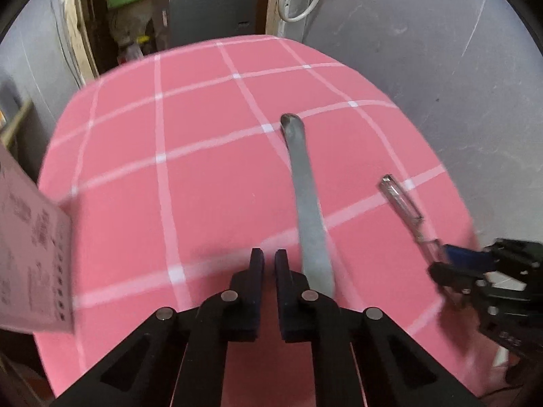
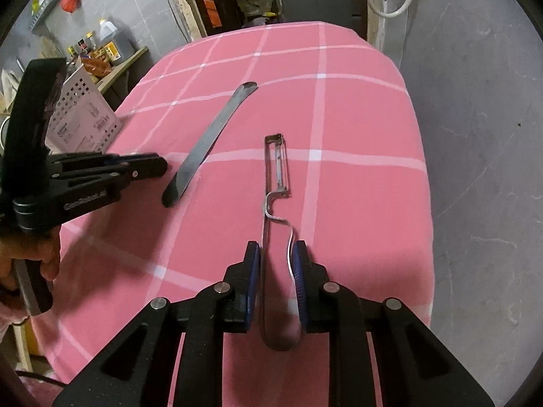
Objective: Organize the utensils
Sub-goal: 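Grasp the flat metal blade with the left tool while the right tool grasps the peeler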
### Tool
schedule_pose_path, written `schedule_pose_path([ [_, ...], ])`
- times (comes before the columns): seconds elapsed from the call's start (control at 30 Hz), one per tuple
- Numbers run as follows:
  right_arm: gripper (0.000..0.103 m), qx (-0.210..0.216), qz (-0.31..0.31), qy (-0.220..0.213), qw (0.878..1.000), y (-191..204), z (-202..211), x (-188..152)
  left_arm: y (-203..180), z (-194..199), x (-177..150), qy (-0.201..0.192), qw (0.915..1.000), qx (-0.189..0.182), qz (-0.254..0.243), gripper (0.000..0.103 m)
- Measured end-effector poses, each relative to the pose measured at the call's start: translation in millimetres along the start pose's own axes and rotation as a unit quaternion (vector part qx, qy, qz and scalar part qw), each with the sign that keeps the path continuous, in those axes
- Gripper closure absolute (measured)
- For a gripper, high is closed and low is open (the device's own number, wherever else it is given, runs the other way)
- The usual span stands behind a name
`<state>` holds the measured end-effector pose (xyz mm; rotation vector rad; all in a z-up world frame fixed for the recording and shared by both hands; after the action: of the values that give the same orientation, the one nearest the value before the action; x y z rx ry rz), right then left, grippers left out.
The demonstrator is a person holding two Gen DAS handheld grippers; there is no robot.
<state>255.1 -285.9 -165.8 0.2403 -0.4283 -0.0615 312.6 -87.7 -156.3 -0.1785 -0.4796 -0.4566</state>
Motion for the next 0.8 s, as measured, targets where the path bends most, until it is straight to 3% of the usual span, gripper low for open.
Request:
schedule_pose_path([
  [0.07, 0.085, 0.006, -0.002, 0.003, 1.0, -1.3, -2.9, 2.4, -3.3, -1.8, -5.7, -0.002, 0.9992, -0.033, 0.02, 0.097],
  [0.2, 0.079, 0.01, 0.002, -0.005, 1.0, -0.3, -9.5, 18.7, -7.5, 4.3, -12.2, -0.032, 0.9983, -0.034, 0.034, 0.097],
  [0.27, 0.074, 0.011, 0.014, -0.007, 1.0, 3.5, -14.1, 27.8, -6.5, 5.6, -10.5, -0.042, 0.9974, -0.037, 0.045, 0.093],
  [0.37, 0.074, 0.006, 0.036, -0.005, 0.999, 10.4, -26.3, 41.9, -0.8, 4.2, -6.1, -0.053, 0.9965, -0.035, 0.055, 0.078],
  [0.57, 0.074, -0.021, 0.079, -0.006, 0.997, 27.8, -39.5, 59.7, 14.7, -7.0, 9.7, -0.062, 0.9935, -0.046, 0.083, 0.074],
  [0.6, 0.075, -0.024, 0.082, -0.005, 0.996, 29.3, -39.5, 59.7, 15.7, -9.5, 13.6, -0.062, 0.9932, -0.05, 0.085, 0.074],
  [0.7, 0.089, -0.028, 0.079, -0.011, 0.996, 23.1, -34.8, 58.1, 16.5, -14.8, 24.7, -0.058, 0.9935, -0.06, 0.078, 0.074],
  [0.8, 0.089, -0.006, 0.045, -0.006, 0.999, 7.1, -27.2, 55.9, 14.1, -22.6, 36.5, -0.049, 0.9943, -0.067, 0.066, 0.074],
])
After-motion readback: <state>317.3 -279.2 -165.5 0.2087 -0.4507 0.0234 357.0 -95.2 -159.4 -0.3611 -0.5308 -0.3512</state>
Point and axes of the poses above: each gripper's, at about its wrist camera, not at the fingertips, and z roughly against the way its jaws point, y to its left, x to its top, the point moved 1 cm from there along -z, roughly the way its jaws point, and after that the axes turned 11 degrees about -z, right-handed, at the moved point
